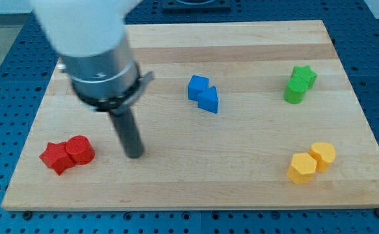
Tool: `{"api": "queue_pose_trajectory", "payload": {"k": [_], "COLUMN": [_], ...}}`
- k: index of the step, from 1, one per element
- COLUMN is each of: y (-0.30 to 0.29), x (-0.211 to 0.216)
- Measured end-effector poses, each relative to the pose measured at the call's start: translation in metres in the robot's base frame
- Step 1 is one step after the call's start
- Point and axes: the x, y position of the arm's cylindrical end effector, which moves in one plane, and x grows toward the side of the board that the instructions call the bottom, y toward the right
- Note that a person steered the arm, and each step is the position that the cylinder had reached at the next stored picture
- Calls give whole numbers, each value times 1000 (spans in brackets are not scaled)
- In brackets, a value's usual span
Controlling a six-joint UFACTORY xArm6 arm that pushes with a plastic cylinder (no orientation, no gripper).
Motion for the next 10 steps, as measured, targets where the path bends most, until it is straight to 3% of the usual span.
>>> {"api": "queue_pose_trajectory", "payload": {"k": [2, 4, 10], "y": [103, 154, 125], "x": [-36, -68, -91]}}
